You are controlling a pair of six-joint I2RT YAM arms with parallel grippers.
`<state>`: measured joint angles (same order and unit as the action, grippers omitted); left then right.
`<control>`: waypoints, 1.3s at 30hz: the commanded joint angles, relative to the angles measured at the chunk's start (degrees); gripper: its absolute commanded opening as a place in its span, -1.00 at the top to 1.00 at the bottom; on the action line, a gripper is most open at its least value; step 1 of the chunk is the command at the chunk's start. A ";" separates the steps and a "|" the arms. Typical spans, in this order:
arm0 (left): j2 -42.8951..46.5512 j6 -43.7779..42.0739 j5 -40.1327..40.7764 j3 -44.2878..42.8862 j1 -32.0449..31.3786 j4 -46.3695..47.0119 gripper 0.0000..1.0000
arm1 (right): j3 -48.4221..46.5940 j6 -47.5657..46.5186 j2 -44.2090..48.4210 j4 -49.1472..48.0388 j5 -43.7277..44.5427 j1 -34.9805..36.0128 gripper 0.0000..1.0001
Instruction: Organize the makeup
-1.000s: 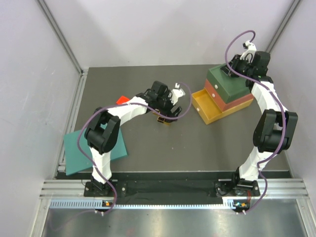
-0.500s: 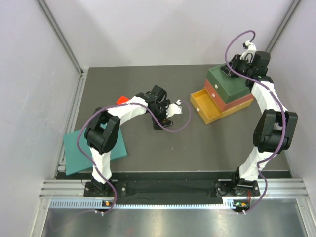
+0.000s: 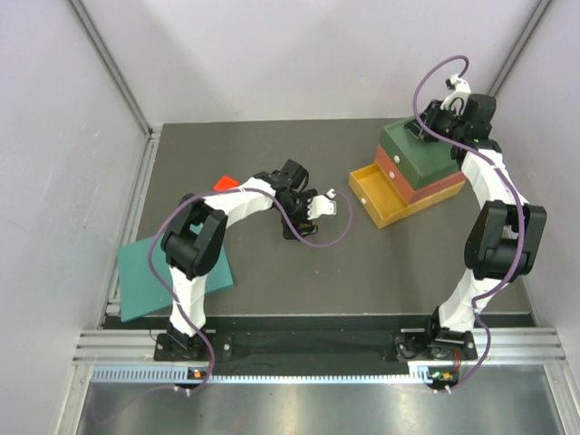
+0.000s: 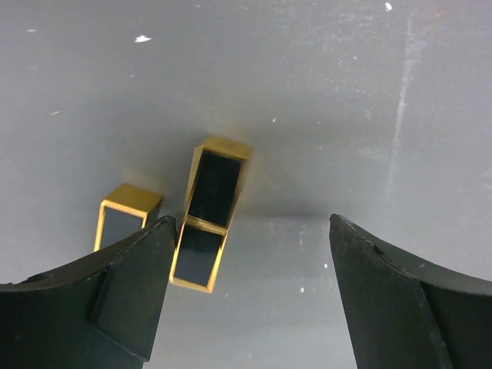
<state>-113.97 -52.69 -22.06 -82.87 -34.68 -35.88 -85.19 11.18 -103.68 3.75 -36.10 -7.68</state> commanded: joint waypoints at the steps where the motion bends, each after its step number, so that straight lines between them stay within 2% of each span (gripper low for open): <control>1: -2.47 -1.10 -2.20 -2.47 -0.57 0.37 -0.67 | 6.17 -1.42 -7.68 23.94 3.84 -0.32 0.61; 4: -3.97 0.04 -0.88 -3.35 -0.74 1.16 -0.54 | 6.17 -1.34 -7.68 23.94 3.93 -0.32 0.61; 7: -5.38 0.39 -0.44 -4.93 -0.74 0.64 -0.19 | 6.17 -1.42 -7.59 23.94 3.84 -0.23 0.61; 8: -5.56 1.09 -0.52 -5.80 -0.74 0.63 -0.04 | 6.17 -1.34 -7.59 23.94 3.84 -0.23 0.61; 10: -5.91 0.92 -1.57 -6.51 -0.74 -0.16 0.44 | 6.17 -1.34 -7.50 23.94 3.75 -0.31 0.61; 13: -6.00 2.14 -2.80 -8.09 -0.74 -0.77 1.00 | 6.09 -1.34 -7.68 24.11 3.84 -0.32 0.61; 19: -4.86 6.28 -3.60 -12.13 -1.09 0.02 1.00 | 5.73 -1.42 -7.85 24.38 3.75 -0.32 0.61; 27: -2.48 10.14 -6.32 -17.32 -2.24 10.02 1.00 | 6.00 -1.51 -8.03 24.20 3.58 -0.31 0.60; 39: -9.86 19.02 -9.31 -27.08 -9.44 25.50 1.00 | 6.44 -1.51 -7.42 24.20 3.75 -0.32 0.58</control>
<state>-120.92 -37.52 -27.83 -106.45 -41.52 -19.64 -85.23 11.18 -103.92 3.79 -36.21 -7.68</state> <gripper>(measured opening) 0.299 0.203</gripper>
